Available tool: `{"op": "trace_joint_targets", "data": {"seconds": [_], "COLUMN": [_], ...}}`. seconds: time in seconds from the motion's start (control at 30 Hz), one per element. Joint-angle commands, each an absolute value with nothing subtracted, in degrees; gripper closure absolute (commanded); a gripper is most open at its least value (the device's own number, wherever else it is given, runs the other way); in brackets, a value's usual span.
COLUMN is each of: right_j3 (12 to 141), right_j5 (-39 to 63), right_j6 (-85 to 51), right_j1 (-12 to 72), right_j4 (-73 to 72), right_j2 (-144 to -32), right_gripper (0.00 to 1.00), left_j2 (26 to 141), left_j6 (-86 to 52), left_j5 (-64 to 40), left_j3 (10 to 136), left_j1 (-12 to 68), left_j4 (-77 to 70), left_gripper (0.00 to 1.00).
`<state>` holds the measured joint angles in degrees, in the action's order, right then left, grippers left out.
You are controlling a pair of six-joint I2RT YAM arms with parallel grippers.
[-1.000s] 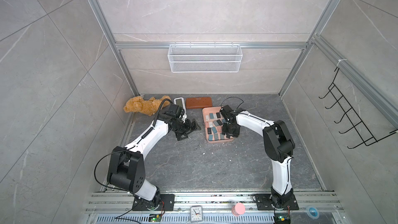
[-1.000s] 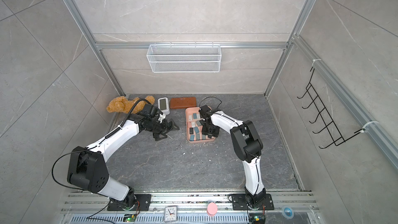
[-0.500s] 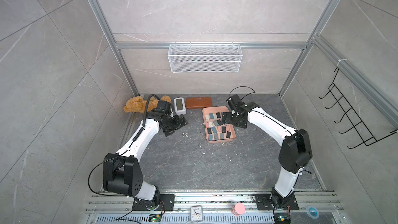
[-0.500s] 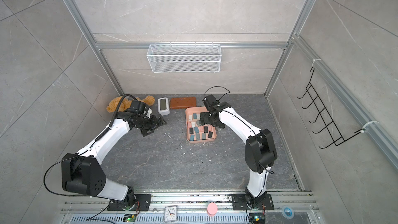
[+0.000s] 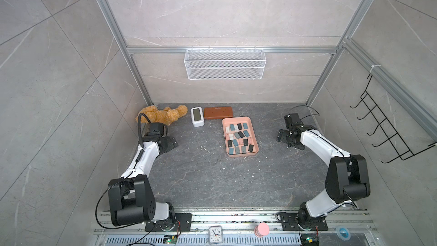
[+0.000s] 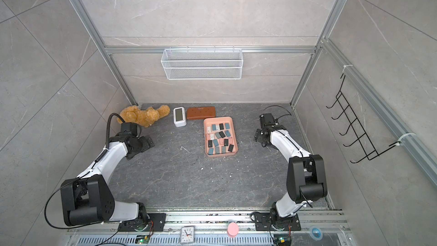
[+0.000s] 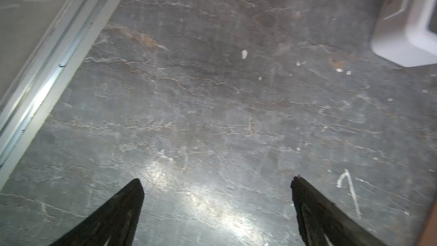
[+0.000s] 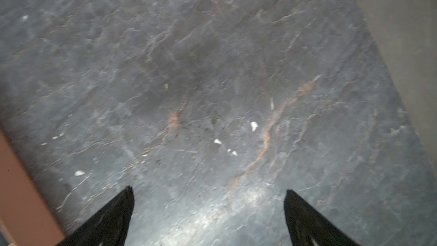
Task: Put the eraser in the storage box
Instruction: Reset both arms
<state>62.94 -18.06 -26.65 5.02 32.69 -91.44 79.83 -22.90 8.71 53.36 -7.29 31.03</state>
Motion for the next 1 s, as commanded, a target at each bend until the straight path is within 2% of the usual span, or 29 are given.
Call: {"op": "trace_joint_targets", "data": {"seconds": [0.0,0.23,0.37,0.5,0.6,0.9,0.97], "right_j3": [58.47,48.67,36.42,30.12,26.65,20.95,17.6], "right_j5": [-23.27,-26.27,-27.86,-21.59,-21.58,-14.89,-14.02], "right_j6": [-22.77,-15.62,-9.88,-8.35,-7.71,-5.27,-3.95], "right_j1": [4.66,4.35,4.31,4.43,4.37,4.33,4.39], "right_j4": [23.69,6.0,-14.39,-28.02,-36.52,-47.79,-59.22], "right_j2": [-88.95,-86.9,-82.99,-82.51,-83.54,-84.71,-88.34], "right_gripper": [0.01,0.0,0.01,0.0,0.0,0.0,0.0], "left_j2": [77.31,77.95,80.33,83.76,84.94,83.85,82.91], "left_j6": [-19.3,-15.76,-15.69,-14.24,-13.69,-11.27,-10.4], "left_j5": [14.4,16.81,14.69,14.52,12.89,9.42,7.76], "left_j3": [50.12,42.66,38.87,37.64,36.89,31.78,29.97], "left_j1": [-9.56,-10.42,-10.36,-10.38,-10.39,-9.68,-9.58], "left_j4": [23.19,7.77,-2.9,-8.97,-13.0,-24.87,-27.5], "left_gripper": [0.0,0.0,0.0,0.0,0.0,0.0,0.0]}}
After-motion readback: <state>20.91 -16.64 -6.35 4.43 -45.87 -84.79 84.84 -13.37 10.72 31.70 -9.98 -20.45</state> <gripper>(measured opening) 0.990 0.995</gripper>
